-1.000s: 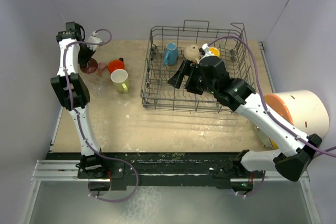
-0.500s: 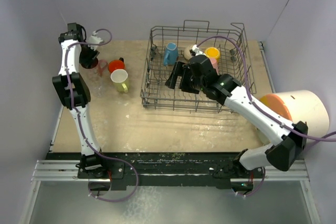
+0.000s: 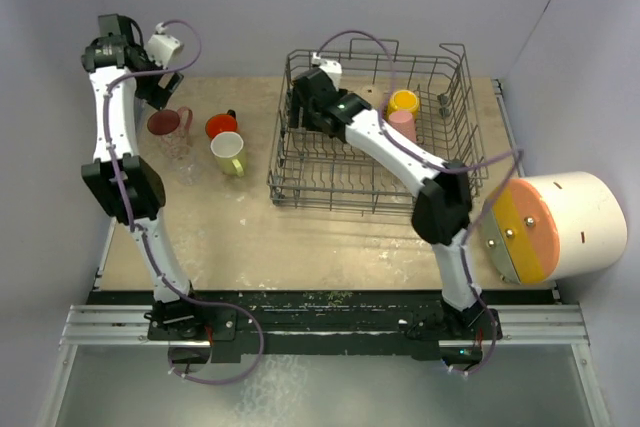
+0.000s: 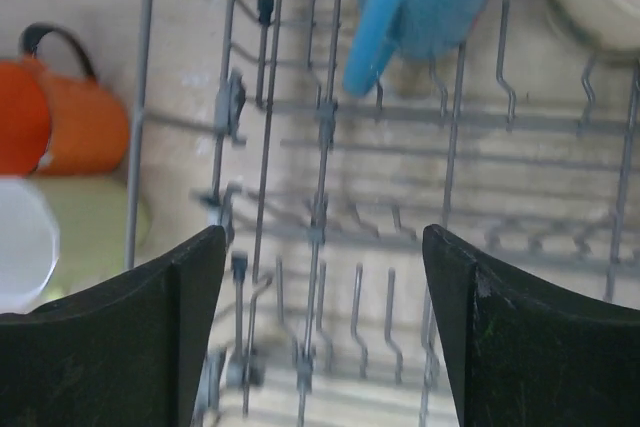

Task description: Unload the cups from the dish rack

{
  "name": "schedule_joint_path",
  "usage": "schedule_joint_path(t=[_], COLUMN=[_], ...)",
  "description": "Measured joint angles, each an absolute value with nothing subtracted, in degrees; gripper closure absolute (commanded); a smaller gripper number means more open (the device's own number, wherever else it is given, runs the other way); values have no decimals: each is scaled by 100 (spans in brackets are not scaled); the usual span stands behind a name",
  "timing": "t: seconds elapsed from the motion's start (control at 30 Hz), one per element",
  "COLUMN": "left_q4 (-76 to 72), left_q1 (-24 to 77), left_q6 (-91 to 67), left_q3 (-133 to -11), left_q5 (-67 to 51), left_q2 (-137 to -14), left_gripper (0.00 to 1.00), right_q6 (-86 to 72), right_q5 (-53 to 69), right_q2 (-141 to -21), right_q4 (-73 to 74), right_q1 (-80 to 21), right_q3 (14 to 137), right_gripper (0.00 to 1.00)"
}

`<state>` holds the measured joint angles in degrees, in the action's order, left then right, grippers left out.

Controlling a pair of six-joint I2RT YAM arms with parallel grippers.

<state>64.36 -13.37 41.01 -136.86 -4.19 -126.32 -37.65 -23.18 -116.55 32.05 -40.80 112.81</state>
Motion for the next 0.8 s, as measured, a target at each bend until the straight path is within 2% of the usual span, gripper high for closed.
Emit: schedule_joint_path(t=[0.17,0.37,0.5,0.8], left_q4=[6576,6731,6906,6967], left_q1=[-1337,-1337,-1337,-1337], left_q6=[3983,3964,3988,4007], left_q3=[-12921,-11126,-10685,-10497], left_q5=[-836,-1367,-1555,-1649], left_q2=[-11144,-9456,-9177,-9170], left_gripper=[1,1,1,1], right_q6=[-3365,-3146,-3050,-2792], right_q5=[-2906,-3201,-3253,-3485], right_q2=[-13437,-14086,-14110,-14202], right_q4=[3450,3520,3352,2808], right_q1=[-4069,-3997,-3879,-3717], right_q3=[13190,13592,13594,13797], right_gripper=[26,30,33,40])
